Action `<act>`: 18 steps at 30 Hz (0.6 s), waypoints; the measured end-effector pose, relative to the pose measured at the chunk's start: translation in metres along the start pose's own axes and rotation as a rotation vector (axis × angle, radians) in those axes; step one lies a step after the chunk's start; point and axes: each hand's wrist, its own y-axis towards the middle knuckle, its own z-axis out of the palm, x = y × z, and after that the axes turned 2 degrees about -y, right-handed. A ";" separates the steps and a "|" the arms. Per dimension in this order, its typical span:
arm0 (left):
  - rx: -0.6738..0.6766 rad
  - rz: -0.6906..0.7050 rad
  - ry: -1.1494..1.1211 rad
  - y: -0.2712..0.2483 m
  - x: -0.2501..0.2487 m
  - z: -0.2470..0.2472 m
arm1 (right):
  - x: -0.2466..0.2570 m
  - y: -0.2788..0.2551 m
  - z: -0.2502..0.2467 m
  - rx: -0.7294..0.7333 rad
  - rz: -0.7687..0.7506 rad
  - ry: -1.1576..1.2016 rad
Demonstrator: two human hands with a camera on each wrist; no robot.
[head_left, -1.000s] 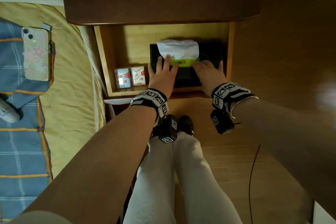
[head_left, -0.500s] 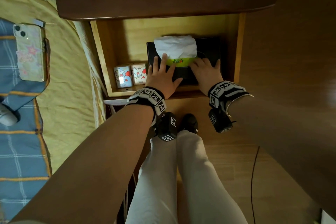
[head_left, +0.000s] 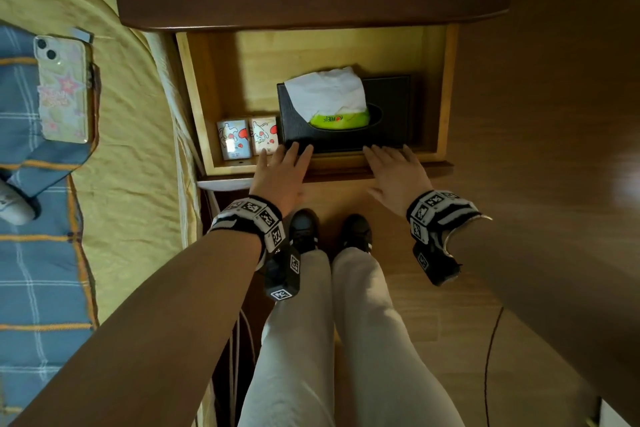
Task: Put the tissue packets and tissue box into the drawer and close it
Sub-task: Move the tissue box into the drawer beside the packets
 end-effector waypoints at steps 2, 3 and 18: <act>-0.042 -0.011 0.043 -0.005 0.007 0.008 | 0.000 -0.003 0.006 -0.035 0.035 -0.026; -0.079 -0.018 0.047 -0.006 0.009 0.011 | 0.000 -0.002 0.006 -0.053 0.049 -0.029; -0.169 -0.008 0.122 -0.023 0.013 0.000 | -0.005 -0.011 -0.008 -0.185 0.083 0.076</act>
